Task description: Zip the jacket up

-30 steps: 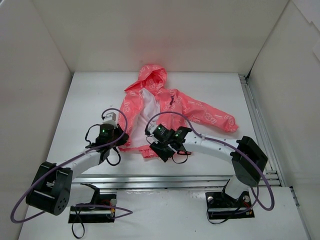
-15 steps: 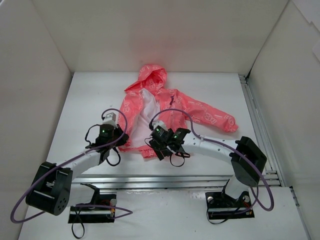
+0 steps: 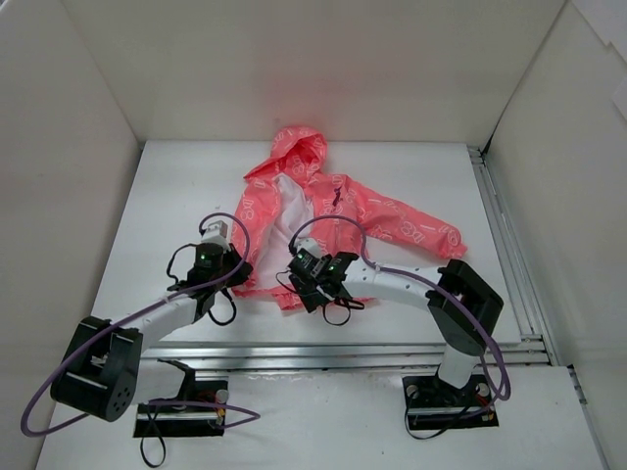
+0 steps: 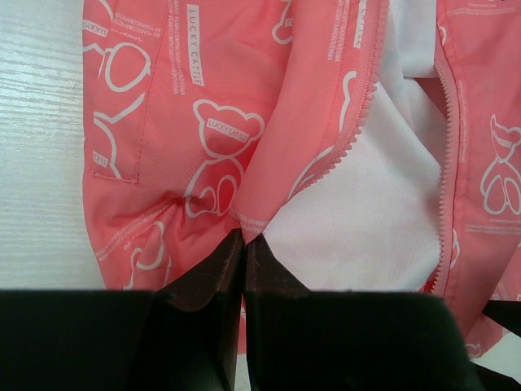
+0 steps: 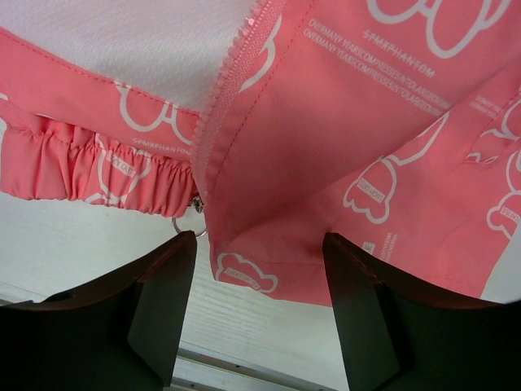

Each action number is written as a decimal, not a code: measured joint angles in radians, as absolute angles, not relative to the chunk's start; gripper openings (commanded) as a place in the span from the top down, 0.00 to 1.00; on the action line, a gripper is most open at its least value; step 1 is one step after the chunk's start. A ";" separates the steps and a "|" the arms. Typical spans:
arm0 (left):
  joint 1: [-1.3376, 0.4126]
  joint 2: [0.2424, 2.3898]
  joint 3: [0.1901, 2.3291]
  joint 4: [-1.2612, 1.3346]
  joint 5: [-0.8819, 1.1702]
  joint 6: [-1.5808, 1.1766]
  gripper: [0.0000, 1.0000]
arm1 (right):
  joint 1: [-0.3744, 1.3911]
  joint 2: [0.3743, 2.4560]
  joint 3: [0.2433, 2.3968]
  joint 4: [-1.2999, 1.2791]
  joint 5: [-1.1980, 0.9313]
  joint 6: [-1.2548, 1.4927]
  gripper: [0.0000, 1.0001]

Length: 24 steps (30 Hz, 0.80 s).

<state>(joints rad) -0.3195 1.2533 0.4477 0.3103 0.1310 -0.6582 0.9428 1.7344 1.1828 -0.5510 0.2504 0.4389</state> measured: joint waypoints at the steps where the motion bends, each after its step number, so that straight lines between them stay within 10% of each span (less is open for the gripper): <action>1: -0.319 1.254 0.448 0.310 0.131 -0.658 1.00 | 0.943 1.739 1.183 -0.550 0.252 0.440 0.42; 14: -0.319 1.268 0.448 0.309 0.131 -0.659 1.00 | 0.930 1.785 1.186 -0.513 0.270 0.465 0.52; 24: -0.319 1.275 0.448 0.302 0.131 -0.663 1.00 | 0.926 1.787 1.186 -0.506 0.287 0.476 0.93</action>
<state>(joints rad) -0.3195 1.2747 0.4477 0.3016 0.1314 -0.6628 0.9264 1.7866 1.1862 -0.5060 0.2871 0.4763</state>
